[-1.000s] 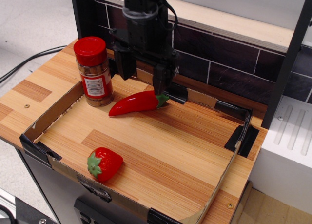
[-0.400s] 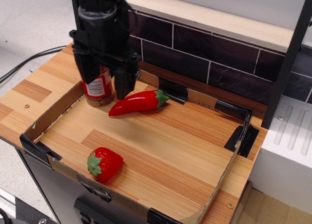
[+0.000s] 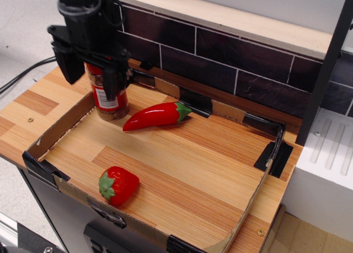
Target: Topple basil bottle
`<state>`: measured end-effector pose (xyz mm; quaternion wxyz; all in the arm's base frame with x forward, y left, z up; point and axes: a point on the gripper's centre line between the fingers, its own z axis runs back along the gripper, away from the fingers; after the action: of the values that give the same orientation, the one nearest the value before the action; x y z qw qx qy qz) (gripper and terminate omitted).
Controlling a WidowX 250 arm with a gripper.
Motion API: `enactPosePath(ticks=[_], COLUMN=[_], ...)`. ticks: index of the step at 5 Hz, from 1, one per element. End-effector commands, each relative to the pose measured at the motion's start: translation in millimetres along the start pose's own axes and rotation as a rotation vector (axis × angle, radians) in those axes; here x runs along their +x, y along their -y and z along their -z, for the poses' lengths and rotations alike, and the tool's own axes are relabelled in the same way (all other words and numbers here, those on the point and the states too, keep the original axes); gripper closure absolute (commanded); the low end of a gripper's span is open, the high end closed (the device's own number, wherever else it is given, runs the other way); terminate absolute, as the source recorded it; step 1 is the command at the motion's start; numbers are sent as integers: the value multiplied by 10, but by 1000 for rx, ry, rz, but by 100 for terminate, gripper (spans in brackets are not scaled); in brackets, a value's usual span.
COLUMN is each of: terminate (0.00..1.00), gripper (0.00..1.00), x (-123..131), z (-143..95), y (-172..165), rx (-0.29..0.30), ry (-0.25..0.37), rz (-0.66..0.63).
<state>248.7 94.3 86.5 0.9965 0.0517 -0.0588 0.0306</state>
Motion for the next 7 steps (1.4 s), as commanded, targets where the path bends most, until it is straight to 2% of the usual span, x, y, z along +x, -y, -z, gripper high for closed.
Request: enactPosePath(ticks=[1, 5, 6, 7], terminate=[0, 0, 0, 0], gripper=[0, 0, 100, 100], x=[247, 464, 450, 466], z=[-100, -72, 0, -61], y=[-277, -151, -107, -94], rx=[44, -10, -11, -66], ry=[85, 101, 123, 300], rz=[-56, -15, 38, 25])
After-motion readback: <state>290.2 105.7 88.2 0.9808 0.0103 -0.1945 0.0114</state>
